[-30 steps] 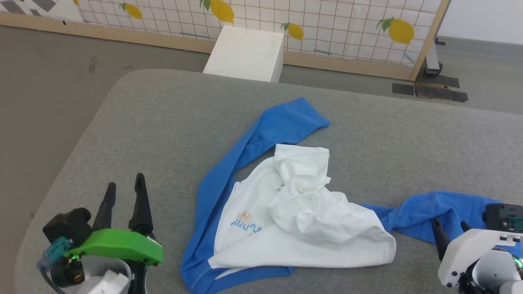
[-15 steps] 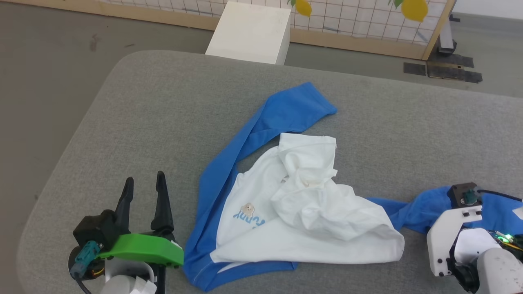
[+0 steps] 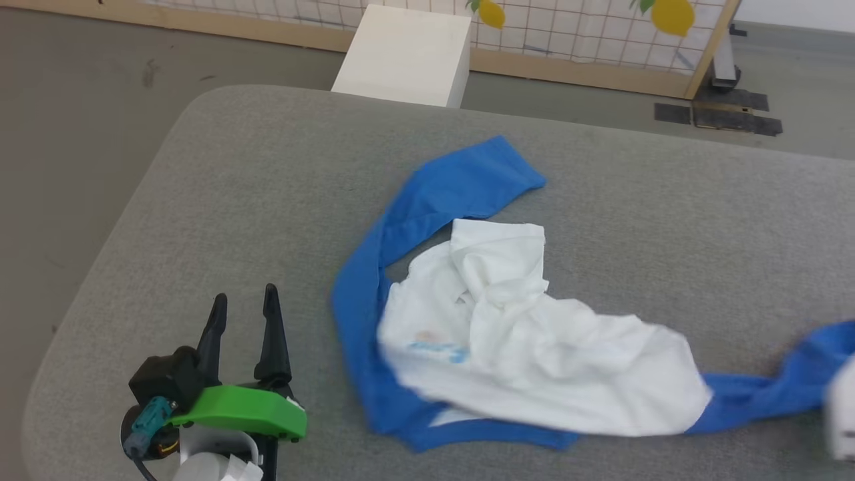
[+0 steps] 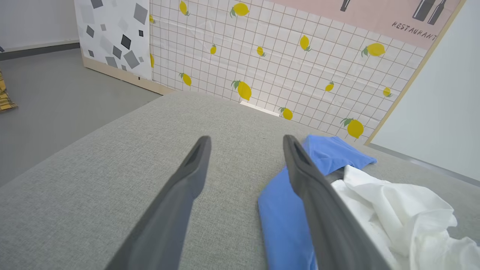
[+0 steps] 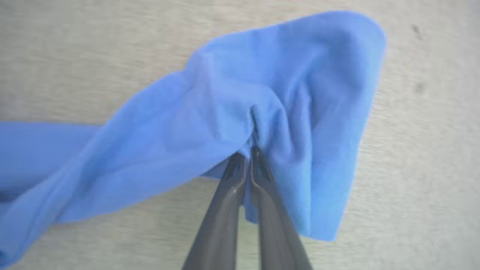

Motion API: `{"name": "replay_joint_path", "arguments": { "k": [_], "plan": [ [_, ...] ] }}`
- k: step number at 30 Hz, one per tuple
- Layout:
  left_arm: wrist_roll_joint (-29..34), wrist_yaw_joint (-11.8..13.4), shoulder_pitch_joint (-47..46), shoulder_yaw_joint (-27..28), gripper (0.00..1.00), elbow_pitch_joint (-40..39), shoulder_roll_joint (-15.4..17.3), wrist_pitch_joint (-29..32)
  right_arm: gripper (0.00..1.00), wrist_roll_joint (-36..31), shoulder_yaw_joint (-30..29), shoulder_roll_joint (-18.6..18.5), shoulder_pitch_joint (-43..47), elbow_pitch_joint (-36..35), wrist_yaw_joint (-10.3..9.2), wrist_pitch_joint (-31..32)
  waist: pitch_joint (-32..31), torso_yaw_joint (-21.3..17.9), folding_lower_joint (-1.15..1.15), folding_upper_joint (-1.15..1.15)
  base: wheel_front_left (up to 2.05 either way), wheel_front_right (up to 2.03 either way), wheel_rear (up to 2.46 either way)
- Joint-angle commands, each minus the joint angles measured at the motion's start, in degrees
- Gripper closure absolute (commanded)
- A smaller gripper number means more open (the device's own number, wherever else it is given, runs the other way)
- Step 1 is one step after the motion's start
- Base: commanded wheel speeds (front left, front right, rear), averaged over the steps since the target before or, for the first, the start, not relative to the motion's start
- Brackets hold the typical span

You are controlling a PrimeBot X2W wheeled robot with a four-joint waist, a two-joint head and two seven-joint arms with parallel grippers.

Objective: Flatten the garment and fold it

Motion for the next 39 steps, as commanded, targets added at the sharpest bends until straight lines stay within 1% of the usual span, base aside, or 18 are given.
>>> {"name": "replay_joint_path", "arguments": {
  "k": [1,3,5,7,8,9,11,13,16,19,22,24,27,34,37,38,39],
  "plan": [
    [0.22,-0.49,-0.67,0.12,0.0,0.32,-0.34,-0.26,1.0,-0.53,-3.22,-1.09,0.69,-0.49,-0.12,0.23,-0.18,-0.58,0.0,0.0,0.0,0.0,0.0],
    [0.15,-0.81,-0.74,-0.05,0.0,1.01,-0.43,-0.26,1.0,-1.69,-7.73,-1.44,1.07,-0.86,-0.12,0.39,-0.33,-1.0,0.0,0.0,0.0,0.0,0.0],
    [-0.1,-1.07,-0.81,-0.24,0.0,1.82,-0.54,-0.27,1.0,-2.65,-10.92,-0.68,1.19,-0.93,-0.12,0.73,-0.58,-1.42,0.0,0.0,0.0,0.0,0.0],
    [-0.3,-1.19,-0.88,-0.31,0.0,2.37,-0.59,-0.26,1.0,-3.5,-12.2,0.45,1.1,-1.26,-0.12,0.43,-0.82,-1.82,0.0,0.0,0.0,0.0,0.0],
    [-0.4,-1.26,-0.94,-0.4,0.0,2.74,-0.59,-0.2,0.68,-3.3,-12.36,1.28,1.18,-1.52,-0.12,0.3,-0.96,-2.01,0.0,0.0,0.0,0.0,0.0],
    [-0.57,-1.37,-1.02,-0.48,0.0,3.07,-0.62,-0.11,0.0,-2.9,-12.12,1.96,1.21,-2.25,-0.12,-0.35,-1.12,-2.22,0.0,0.0,0.0,0.0,0.0],
    [-0.96,-1.55,-1.21,-0.67,0.0,3.52,-0.68,0.28,0.0,-0.79,-12.5,3.93,0.62,-4.42,-0.12,-2.32,-1.34,-2.61,0.0,0.0,0.0,0.0,0.0],
    [-1.2,-1.64,-1.42,-0.76,0.0,3.79,-0.7,0.43,0.0,1.77,-11.66,5.73,0.32,-7.62,-0.12,-4.96,-1.75,-2.96,0.0,0.0,0.0,0.0,0.0],
    [-1.3,-1.62,-1.62,-0.8,0.0,3.97,-0.63,0.41,0.0,5.57,-7.67,7.66,0.78,-12.79,-0.12,-7.75,-2.0,-3.33,0.0,0.0,0.0,0.0,0.0],
    [-1.27,-1.61,-1.88,-0.97,0.0,4.05,-0.64,0.36,0.0,7.42,-0.84,7.03,2.02,-16.69,-0.12,-9.18,-1.95,-3.49,0.0,0.0,0.0,0.0,0.0],
    [-1.16,-1.65,-2.06,-1.19,0.0,3.93,-0.64,0.3,0.0,7.43,6.28,5.25,2.05,-17.45,-0.12,-8.72,-1.62,-3.3,0.0,0.0,0.0,0.0,0.0],
    [-1.1,-1.77,-2.19,-1.4,0.0,3.83,-0.61,0.28,0.0,6.1,11.25,3.22,1.04,-16.5,-0.12,-7.68,-1.2,-2.83,0.0,0.0,0.0,0.0,0.0],
    [-1.07,-1.87,-2.63,-1.72,0.0,3.87,-0.65,0.28,0.0,4.98,17.09,1.4,-2.09,-13.43,-0.12,-5.96,-0.36,-1.76,0.0,0.0,0.0,0.0,0.0],
    [-1.33,-1.87,-3.67,-2.37,0.0,4.0,-1.22,0.16,0.0,0.34,22.31,0.01,-9.65,-2.31,-0.12,-4.25,2.11,1.68,0.0,0.0,0.0,0.0,0.0],
    [-1.47,-1.87,-3.94,-2.57,0.0,4.26,-1.46,0.1,0.0,0.42,24.89,-0.22,-11.56,1.24,-0.12,-4.63,3.07,3.03,0.0,0.0,0.0,0.0,0.0],
    [-1.6,-1.97,-4.07,-2.73,0.0,4.54,-1.67,0.03,0.0,1.69,28.6,-1.21,-12.56,4.23,-0.12,-4.19,3.83,4.19,0.0,0.0,0.0,0.0,0.0],
    [-1.63,-1.98,-4.12,-2.77,0.0,4.57,-1.74,0.01,0.0,2.22,29.47,-1.56,-12.74,4.86,-0.12,-3.98,4.07,4.48,0.0,0.0,0.0,0.0,0.0]
  ]
}}
